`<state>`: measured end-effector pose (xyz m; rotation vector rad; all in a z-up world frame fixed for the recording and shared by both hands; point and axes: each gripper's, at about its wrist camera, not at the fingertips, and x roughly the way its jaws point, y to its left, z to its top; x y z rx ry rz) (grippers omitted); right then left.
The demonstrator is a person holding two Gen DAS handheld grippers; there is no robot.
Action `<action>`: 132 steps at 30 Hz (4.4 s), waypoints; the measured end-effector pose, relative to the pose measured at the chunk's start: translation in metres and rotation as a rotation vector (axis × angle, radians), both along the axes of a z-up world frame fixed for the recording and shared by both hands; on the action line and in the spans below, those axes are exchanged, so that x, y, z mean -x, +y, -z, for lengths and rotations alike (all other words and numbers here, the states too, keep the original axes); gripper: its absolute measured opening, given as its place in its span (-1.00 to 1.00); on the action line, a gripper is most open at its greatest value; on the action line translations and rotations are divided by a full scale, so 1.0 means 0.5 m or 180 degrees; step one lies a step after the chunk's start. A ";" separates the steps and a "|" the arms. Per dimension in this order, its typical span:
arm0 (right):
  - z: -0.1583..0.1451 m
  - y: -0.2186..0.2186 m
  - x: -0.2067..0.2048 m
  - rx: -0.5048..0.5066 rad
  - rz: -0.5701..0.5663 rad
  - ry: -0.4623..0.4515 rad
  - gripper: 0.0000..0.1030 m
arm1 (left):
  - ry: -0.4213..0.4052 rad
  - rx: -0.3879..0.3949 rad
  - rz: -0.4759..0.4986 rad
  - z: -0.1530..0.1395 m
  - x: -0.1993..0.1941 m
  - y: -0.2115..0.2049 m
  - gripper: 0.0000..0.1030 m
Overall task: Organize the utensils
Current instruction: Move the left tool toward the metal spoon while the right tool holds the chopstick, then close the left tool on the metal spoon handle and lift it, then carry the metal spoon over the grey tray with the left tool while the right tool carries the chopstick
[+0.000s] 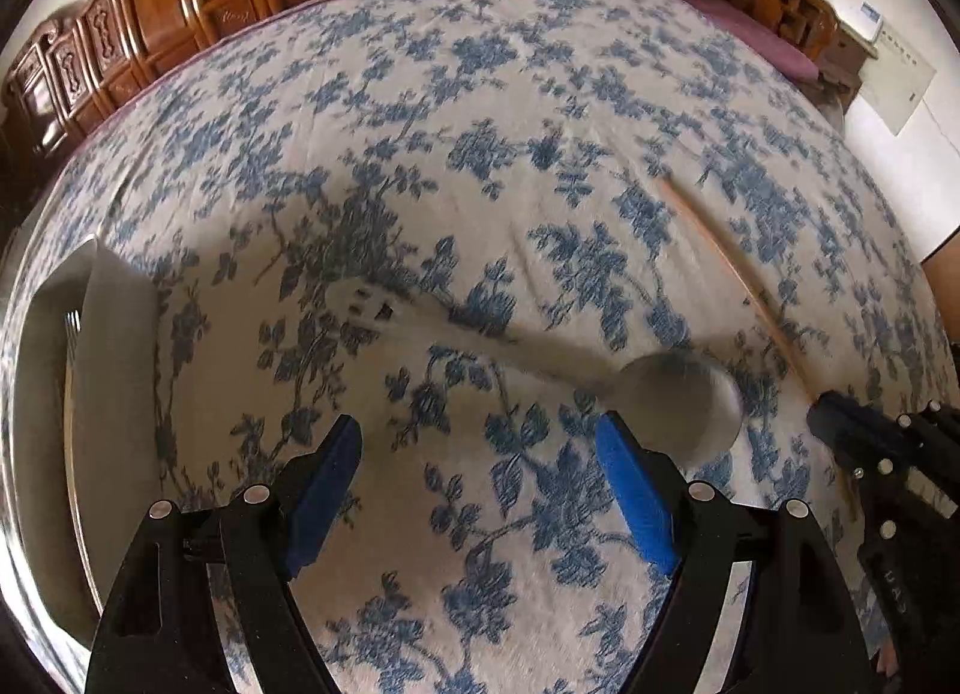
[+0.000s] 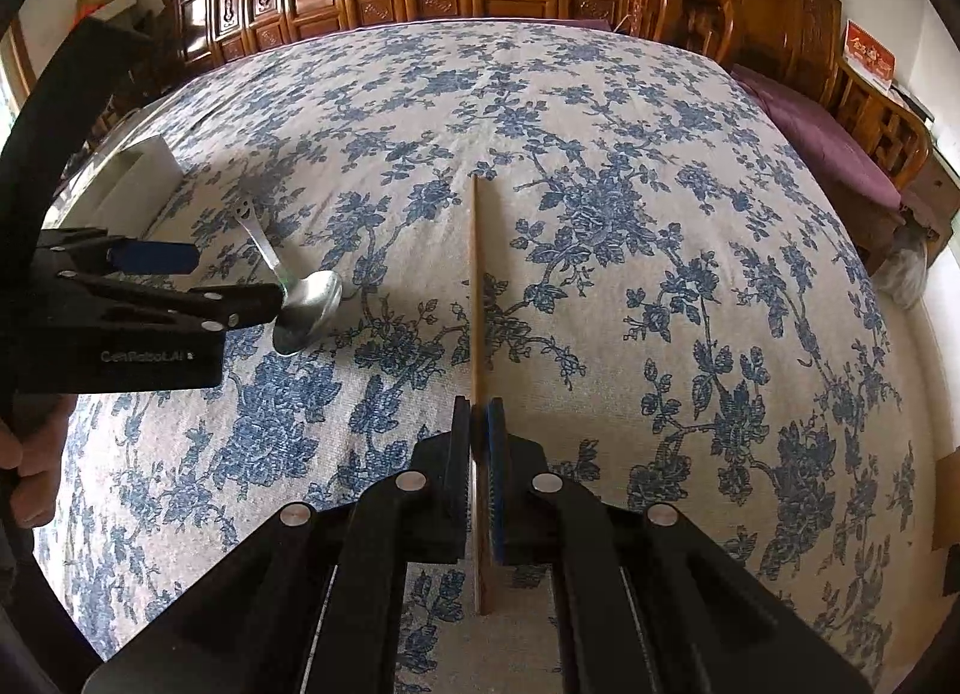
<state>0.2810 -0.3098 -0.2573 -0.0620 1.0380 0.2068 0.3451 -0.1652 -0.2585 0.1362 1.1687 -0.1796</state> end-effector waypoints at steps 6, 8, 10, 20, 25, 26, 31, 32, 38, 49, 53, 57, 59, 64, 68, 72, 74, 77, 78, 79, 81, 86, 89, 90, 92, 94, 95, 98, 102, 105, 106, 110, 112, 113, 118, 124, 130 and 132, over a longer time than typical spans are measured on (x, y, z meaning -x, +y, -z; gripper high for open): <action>-0.001 -0.010 -0.001 -0.0014 0.0044 0.0002 -0.88 | -0.0115 0.0262 -0.0040 -0.028 0.011 -0.012 0.49; -0.003 -0.018 -0.002 -0.0036 0.0080 -0.0006 -0.88 | -0.0119 0.0382 0.0048 -0.038 0.022 -0.030 0.49; -0.004 -0.026 -0.003 -0.0055 0.0115 -0.0008 -0.88 | -0.0143 0.0451 0.0118 -0.046 0.035 -0.049 0.49; -0.008 -0.073 -0.002 -0.0134 0.0350 -0.0020 -0.88 | -0.0151 0.0080 0.0486 -0.037 0.032 -0.148 0.08; -0.007 -0.079 0.000 -0.0139 0.0360 -0.0019 -0.87 | -0.0098 -0.0199 0.0519 -0.016 0.028 -0.151 -0.25; -0.008 -0.079 0.000 -0.0145 0.0357 -0.0024 -0.87 | -0.0068 -0.0183 0.0527 -0.013 0.029 -0.145 -0.33; -0.009 -0.069 0.000 -0.0132 0.0316 -0.0030 -0.87 | -0.0094 -0.0146 0.0536 -0.018 0.043 -0.116 -0.73; -0.009 -0.068 0.000 -0.0127 0.0310 -0.0029 -0.87 | -0.0119 -0.0152 0.0549 -0.022 0.048 -0.111 -0.77; -0.009 -0.060 0.000 -0.0109 0.0282 -0.0031 -0.87 | -0.0240 -0.0174 0.0613 -0.040 0.067 -0.079 -0.89; -0.011 -0.035 0.001 -0.0081 0.0181 -0.0045 -0.88 | -0.0479 0.0065 0.0524 -0.106 0.107 0.016 -0.99; -0.012 -0.025 0.003 -0.0035 0.0139 -0.0053 -0.88 | -0.0538 0.0137 0.0498 -0.131 0.117 0.043 -0.99; -0.013 -0.016 0.006 0.0018 0.0110 -0.0067 -0.88 | -0.0648 0.0147 0.0475 -0.155 0.129 0.060 -1.00; -0.015 -0.011 0.009 0.0019 0.0097 -0.0075 -0.88 | -0.0680 0.0179 0.0475 -0.166 0.135 0.064 -1.00; -0.028 0.006 0.017 0.0034 0.0027 -0.0122 -0.88 | -0.0726 0.0202 0.0450 -0.193 0.143 0.081 -1.00; -0.050 0.035 0.029 0.0029 -0.0081 -0.0186 -0.88 | -0.0783 0.0207 0.0406 -0.217 0.147 0.102 -0.99; -0.075 0.074 0.040 0.0041 -0.0246 -0.0255 -0.88 | -0.0841 0.0208 0.0362 -0.241 0.151 0.132 -0.99; -0.084 0.091 0.043 0.0098 -0.0300 -0.0295 -0.88 | -0.0856 0.0198 0.0345 -0.250 0.153 0.150 -0.99; -0.091 0.110 0.043 0.0056 -0.0324 -0.0292 -0.88 | -0.0865 0.0162 0.0319 -0.258 0.161 0.173 -0.99; -0.095 0.121 0.044 0.0064 -0.0345 -0.0298 -0.88 | -0.0873 0.0157 0.0313 -0.262 0.163 0.180 -0.99; -0.098 0.129 0.044 0.0057 -0.0366 -0.0302 -0.88 | -0.0881 0.0157 0.0304 -0.266 0.165 0.188 -0.99; -0.104 0.145 0.046 0.0049 -0.0396 -0.0310 -0.88 | -0.0907 0.0157 0.0274 -0.276 0.169 0.207 -0.99; -0.127 0.193 0.048 0.0063 -0.0508 -0.0357 -0.88 | -0.0943 0.0169 0.0229 -0.292 0.172 0.253 -0.99; -0.142 0.224 0.050 0.0069 -0.0578 -0.0387 -0.88 | -0.0933 0.0194 0.0179 -0.291 0.170 0.290 -0.99; -0.146 0.232 0.051 0.0064 -0.0597 -0.0393 -0.88 | -0.0922 0.0196 0.0169 -0.288 0.170 0.299 -0.99; -0.154 0.252 0.050 0.0049 -0.0639 -0.0408 -0.88 | -0.0888 0.0199 0.0136 -0.278 0.168 0.318 -0.99; -0.161 0.270 0.048 0.0030 -0.0678 -0.0415 -0.88 | -0.0843 0.0213 0.0106 -0.267 0.165 0.337 -0.99; -0.164 0.281 0.048 0.0024 -0.0701 -0.0417 -0.88 | -0.0814 0.0226 0.0092 -0.257 0.163 0.349 -0.99; -0.170 0.303 0.049 0.0031 -0.0755 -0.0430 -0.88 | -0.0731 0.0279 0.0073 -0.234 0.156 0.370 -0.99; -0.173 0.327 0.048 0.0030 -0.0809 -0.0425 -0.88 | -0.0636 0.0295 0.0072 -0.202 0.146 0.388 -0.99; -0.171 0.336 0.046 0.0045 -0.0831 -0.0417 -0.88 | -0.0574 0.0347 0.0086 -0.183 0.141 0.398 -0.99; -0.170 0.339 0.045 0.0053 -0.0839 -0.0413 -0.88 | -0.0559 0.0360 0.0097 -0.178 0.140 0.400 -0.99; -0.165 0.348 0.042 0.0079 -0.0858 -0.0402 -0.88 | -0.0480 0.0383 0.0171 -0.155 0.136 0.401 -0.99; -0.162 0.349 0.040 0.0069 -0.0857 -0.0398 -0.88 | -0.0429 0.0359 0.0176 -0.145 0.132 0.402 -0.99; -0.161 0.351 0.040 0.0062 -0.0859 -0.0395 -0.88 | -0.0400 0.0349 0.0161 -0.138 0.129 0.404 -0.99; -0.162 0.362 0.041 0.0040 -0.0898 -0.0393 -0.88 | -0.0350 0.0325 0.0018 -0.125 0.119 0.423 -0.98; -0.174 0.386 0.050 -0.0005 -0.0954 -0.0415 -0.88 | -0.0297 0.0327 -0.0103 -0.116 0.124 0.446 -0.97; -0.187 0.419 0.061 -0.0008 -0.1037 -0.0433 -0.88 | -0.0255 0.0334 -0.0262 -0.110 0.133 0.477 -0.94; -0.191 0.430 0.062 -0.0010 -0.1058 -0.0435 -0.88 | -0.0262 0.0353 -0.0291 -0.112 0.138 0.487 -0.93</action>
